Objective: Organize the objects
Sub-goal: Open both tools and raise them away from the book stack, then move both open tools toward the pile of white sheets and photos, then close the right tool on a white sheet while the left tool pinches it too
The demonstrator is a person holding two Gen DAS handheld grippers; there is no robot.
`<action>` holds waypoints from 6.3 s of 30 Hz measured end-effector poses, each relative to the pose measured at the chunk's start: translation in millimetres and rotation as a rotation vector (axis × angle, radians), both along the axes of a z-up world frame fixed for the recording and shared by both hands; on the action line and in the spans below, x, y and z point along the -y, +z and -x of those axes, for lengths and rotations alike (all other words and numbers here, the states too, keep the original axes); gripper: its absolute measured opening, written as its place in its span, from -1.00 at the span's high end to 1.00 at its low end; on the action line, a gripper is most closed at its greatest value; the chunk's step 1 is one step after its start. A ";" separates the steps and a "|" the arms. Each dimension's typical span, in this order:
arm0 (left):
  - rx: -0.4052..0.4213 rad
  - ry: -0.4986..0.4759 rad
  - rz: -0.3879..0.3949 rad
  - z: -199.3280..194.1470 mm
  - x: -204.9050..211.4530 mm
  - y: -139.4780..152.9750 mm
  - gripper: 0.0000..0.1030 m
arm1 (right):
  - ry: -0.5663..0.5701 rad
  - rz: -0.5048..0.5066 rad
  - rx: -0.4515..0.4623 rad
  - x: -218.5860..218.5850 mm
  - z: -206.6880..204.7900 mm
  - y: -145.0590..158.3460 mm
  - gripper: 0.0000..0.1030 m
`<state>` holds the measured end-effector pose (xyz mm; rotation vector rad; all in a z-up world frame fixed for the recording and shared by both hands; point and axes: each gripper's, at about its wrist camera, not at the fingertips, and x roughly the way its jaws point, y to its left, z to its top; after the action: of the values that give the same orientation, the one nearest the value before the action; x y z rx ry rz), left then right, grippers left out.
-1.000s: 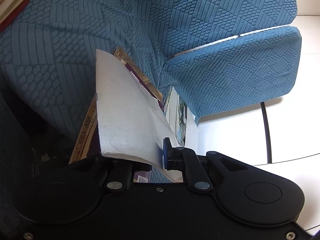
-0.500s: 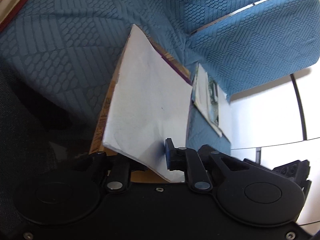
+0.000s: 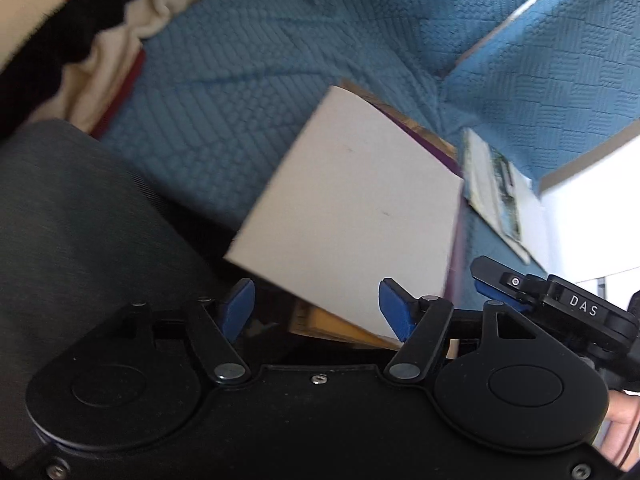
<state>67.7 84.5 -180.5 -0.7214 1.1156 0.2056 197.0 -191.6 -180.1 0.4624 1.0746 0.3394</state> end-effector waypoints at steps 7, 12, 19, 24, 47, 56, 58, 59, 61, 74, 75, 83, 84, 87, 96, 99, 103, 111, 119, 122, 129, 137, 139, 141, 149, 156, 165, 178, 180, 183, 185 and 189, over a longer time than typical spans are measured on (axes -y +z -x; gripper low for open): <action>0.005 0.002 -0.058 -2.2 -12.7 2.2 -0.37 | 0.037 0.109 0.035 -30.5 -4.2 -6.4 0.11; 0.033 -0.038 -0.067 -28.8 -16.8 -6.4 -0.41 | 0.081 0.220 0.093 -50.8 -6.1 -9.0 0.16; 0.011 -0.114 -0.103 -62.2 -18.0 -23.6 -0.41 | 0.120 0.283 0.127 -63.0 -9.2 -9.9 0.16; 0.011 -0.128 -0.020 -70.9 -18.5 -40.3 -0.42 | 0.119 0.280 0.129 -60.4 -8.7 -10.8 0.18; 0.110 -0.198 -0.006 -65.9 18.9 -17.8 -0.32 | 0.049 0.303 0.065 -37.0 -2.3 -14.2 0.12; 0.100 -0.156 -0.023 -63.9 15.8 -10.4 -0.31 | 0.014 0.291 0.051 -23.5 -0.4 -8.7 0.15; 0.108 -0.144 -0.032 -63.5 12.9 -3.1 -0.31 | 0.005 0.287 0.067 -19.6 -0.4 -0.4 0.15; 0.114 -0.139 -0.038 -62.9 11.9 1.7 -0.31 | 0.001 0.284 0.078 -17.8 0.0 5.0 0.15; 0.134 -0.136 -0.054 -61.0 11.0 14.0 -0.31 | -0.007 0.277 0.106 -14.0 1.0 17.9 0.15; 0.335 -0.168 -0.173 -38.9 31.0 121.8 -0.37 | -0.052 0.207 0.299 -6.0 31.1 108.7 0.15; 0.349 -0.168 -0.178 -37.2 32.6 128.4 -0.37 | -0.053 0.205 0.310 -6.4 33.8 113.7 0.15; 0.417 -0.154 -0.190 -21.8 43.1 160.5 -0.46 | -0.074 0.193 0.362 -1.7 55.6 143.2 0.15; 0.419 -0.154 -0.188 -20.3 44.6 162.3 -0.46 | -0.074 0.196 0.366 -0.4 57.5 146.1 0.15; 0.428 -0.159 -0.188 -16.2 49.4 166.8 -0.50 | -0.077 0.207 0.370 2.5 63.5 150.7 0.15; 0.419 -0.174 -0.190 -12.5 57.3 166.3 -0.58 | -0.091 0.250 0.362 9.7 80.1 150.8 0.15; 0.411 -0.184 -0.196 -14.1 61.6 164.2 -0.64 | -0.102 0.255 0.346 13.0 81.4 147.7 0.15; 0.409 -0.199 -0.204 -16.0 68.6 160.5 -0.75 | -0.100 0.267 0.346 14.2 83.2 144.2 0.15; 0.421 -0.202 -0.200 -22.2 77.1 157.2 -0.91 | -0.117 0.274 0.337 23.4 81.8 139.4 -0.03; 0.421 -0.204 -0.199 -28.9 88.0 155.2 -0.93 | -0.129 0.289 0.341 33.9 80.8 140.3 -0.24; 0.421 -0.201 -0.198 -31.3 92.0 155.7 -0.95 | -0.133 0.279 0.346 39.7 81.5 140.9 -0.30; 0.425 -0.225 -0.221 -38.3 107.6 158.3 -0.99 | -0.164 0.290 0.344 55.3 82.7 139.8 -0.72; 0.424 -0.254 -0.235 -46.2 124.6 156.4 -0.99 | -0.196 0.308 0.328 72.4 85.4 131.7 -0.74; 0.419 -0.260 -0.239 -49.2 128.1 155.0 -0.99 | -0.203 0.307 0.323 76.3 86.1 129.1 -0.74; 0.416 -0.267 -0.236 -51.8 131.2 152.9 -0.99 | -0.212 0.305 0.319 80.3 87.0 126.9 -0.74; 0.410 -0.301 -0.230 -64.7 149.5 144.9 -0.99 | -0.243 0.320 0.317 97.7 87.9 120.6 -0.74; 0.398 -0.337 -0.242 -78.5 168.4 135.2 -0.99 | -0.281 0.347 0.307 113.2 85.2 103.2 -0.74; 0.379 -0.360 -0.249 -98.3 188.8 120.1 -0.99 | -0.339 0.342 0.292 134.6 88.2 82.8 -0.74; 0.357 -0.393 -0.246 -134.0 218.1 91.7 -0.98 | -0.416 0.338 0.304 161.9 64.2 47.1 -0.74; 0.355 -0.390 -0.238 -139.2 220.6 85.9 -0.98 | -0.433 0.325 0.304 168.2 60.2 40.6 -0.74; 0.340 -0.392 -0.218 -148.1 224.5 75.4 -0.98 | -0.450 0.304 0.298 177.0 53.9 30.2 -0.72; 0.327 -0.396 -0.200 -154.9 227.4 66.9 -0.98 | -0.463 0.292 0.294 182.6 51.1 24.1 -0.72; 0.300 -0.404 -0.158 -171.9 233.6 49.0 -0.96 | -0.500 0.245 0.272 195.7 44.1 11.4 -0.62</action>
<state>239.6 -149.1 -131.5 -0.3600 0.9224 -0.1538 152.9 -387.2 -168.7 0.4339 0.6936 -0.1684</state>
